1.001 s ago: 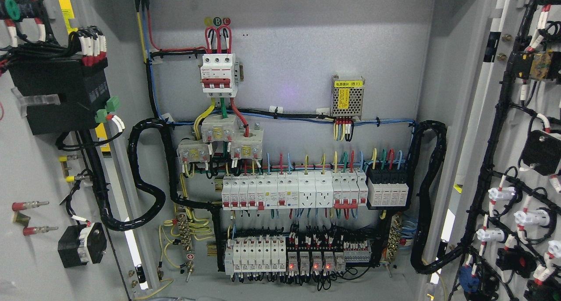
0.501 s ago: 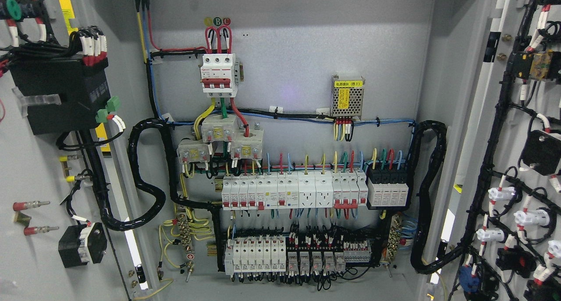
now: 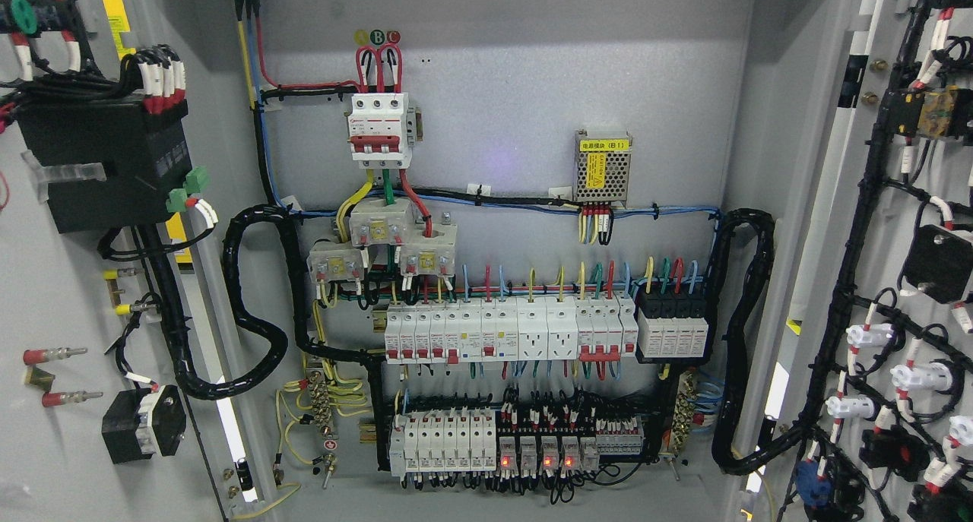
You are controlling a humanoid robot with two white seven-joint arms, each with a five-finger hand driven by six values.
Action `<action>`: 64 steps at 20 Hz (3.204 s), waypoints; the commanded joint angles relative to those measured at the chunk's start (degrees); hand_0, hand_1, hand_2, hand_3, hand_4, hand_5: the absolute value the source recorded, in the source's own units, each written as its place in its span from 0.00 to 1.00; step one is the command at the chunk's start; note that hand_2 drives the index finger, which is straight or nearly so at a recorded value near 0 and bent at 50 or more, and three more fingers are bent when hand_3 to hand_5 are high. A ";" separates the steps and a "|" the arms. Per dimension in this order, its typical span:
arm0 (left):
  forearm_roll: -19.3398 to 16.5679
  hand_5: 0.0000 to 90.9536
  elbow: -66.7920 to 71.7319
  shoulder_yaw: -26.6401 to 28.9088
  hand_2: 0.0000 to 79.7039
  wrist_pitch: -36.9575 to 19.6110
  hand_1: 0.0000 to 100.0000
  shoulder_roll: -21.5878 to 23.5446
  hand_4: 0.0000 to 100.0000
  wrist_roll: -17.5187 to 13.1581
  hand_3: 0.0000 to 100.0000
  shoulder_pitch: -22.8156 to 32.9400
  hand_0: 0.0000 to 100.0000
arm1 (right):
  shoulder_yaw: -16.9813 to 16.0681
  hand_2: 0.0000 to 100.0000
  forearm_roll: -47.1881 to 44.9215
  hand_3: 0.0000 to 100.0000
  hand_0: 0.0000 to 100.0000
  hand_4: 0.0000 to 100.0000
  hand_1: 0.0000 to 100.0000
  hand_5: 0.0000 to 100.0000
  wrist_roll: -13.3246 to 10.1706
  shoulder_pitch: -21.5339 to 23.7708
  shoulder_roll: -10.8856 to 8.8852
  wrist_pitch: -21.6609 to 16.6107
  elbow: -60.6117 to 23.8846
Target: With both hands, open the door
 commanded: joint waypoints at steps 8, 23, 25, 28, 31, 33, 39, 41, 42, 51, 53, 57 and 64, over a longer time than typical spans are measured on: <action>0.00 0.00 -0.27 1.76 0.00 -0.01 0.00 0.35 0.00 0.01 0.00 -1.32 0.00 | 0.95 0.00 0.04 0.00 0.21 0.00 0.00 0.00 -0.06 -0.27 0.32 -0.10 -0.80; 0.09 0.00 -27.89 2.11 0.00 -0.01 0.00 0.26 0.00 0.10 0.00 3.68 0.00 | -20.41 0.00 0.57 0.00 0.22 0.00 0.00 0.00 -10.87 22.92 -15.22 -4.48 -17.92; -0.09 0.00 -38.35 2.02 0.00 -0.01 0.00 0.26 0.00 0.01 0.00 6.40 0.00 | -23.13 0.00 0.92 0.00 0.22 0.00 0.00 0.00 -11.40 29.15 -16.72 -7.11 -20.91; -0.09 0.00 -55.84 1.67 0.00 0.08 0.00 0.09 0.00 -1.83 0.00 11.23 0.00 | -26.21 0.00 0.92 0.00 0.22 0.00 0.00 0.00 -13.42 35.40 -17.78 -11.76 -23.03; 0.00 0.00 -71.42 1.67 0.00 0.26 0.00 0.09 0.00 -7.80 0.00 16.86 0.00 | -30.25 0.00 0.83 0.00 0.22 0.00 0.00 0.00 -13.60 40.85 -19.53 -19.75 -24.26; 0.09 0.00 -78.98 1.23 0.00 0.17 0.00 0.61 0.00 -11.40 0.00 20.46 0.00 | -33.15 0.00 0.83 0.00 0.22 0.00 0.00 0.00 -13.60 44.37 -21.03 -26.61 -24.35; 0.18 0.00 -90.77 -3.68 0.00 -0.09 0.00 3.33 0.00 -12.03 0.00 24.51 0.00 | -42.47 0.00 0.57 0.00 0.22 0.00 0.00 0.00 -13.51 50.71 -23.41 -38.67 -24.44; 0.26 0.00 -96.65 -4.66 0.00 -0.09 0.00 4.13 0.00 -12.47 0.00 26.10 0.00 | -45.11 0.00 0.22 0.00 0.22 0.00 0.00 0.00 -13.51 51.42 -23.76 -38.94 -24.44; 0.27 0.00 -99.29 -4.83 0.00 -0.18 0.00 4.48 0.00 -13.34 0.00 26.54 0.00 | -46.16 0.00 0.22 0.00 0.22 0.00 0.00 0.00 -13.51 51.42 -23.76 -38.94 -24.44; 0.00 0.00 -112.58 -3.78 0.00 -17.05 0.00 5.19 0.00 -19.94 0.00 28.04 0.00 | -52.15 0.00 -6.88 0.00 0.21 0.00 0.00 0.00 -13.51 50.98 -26.13 -38.33 -24.53; 0.35 0.00 -114.34 -3.25 0.00 -17.14 0.00 5.27 0.00 -19.94 0.00 28.04 0.00 | -53.46 0.00 -9.18 0.00 0.22 0.00 0.00 0.00 -13.51 50.98 -27.88 -38.41 -24.53; 1.58 0.00 -117.59 -2.73 0.00 -17.23 0.00 5.27 0.00 -19.86 0.00 28.04 0.00 | -54.17 0.00 -14.80 0.00 0.22 0.00 0.00 0.00 -13.51 50.98 -29.12 -38.24 -24.53; 8.16 0.00 -118.21 4.56 0.00 -21.01 0.00 5.36 0.00 -19.86 0.00 28.21 0.00 | -56.10 0.00 -17.10 0.00 0.22 0.00 0.00 0.00 -13.51 51.42 -30.18 -37.98 -24.53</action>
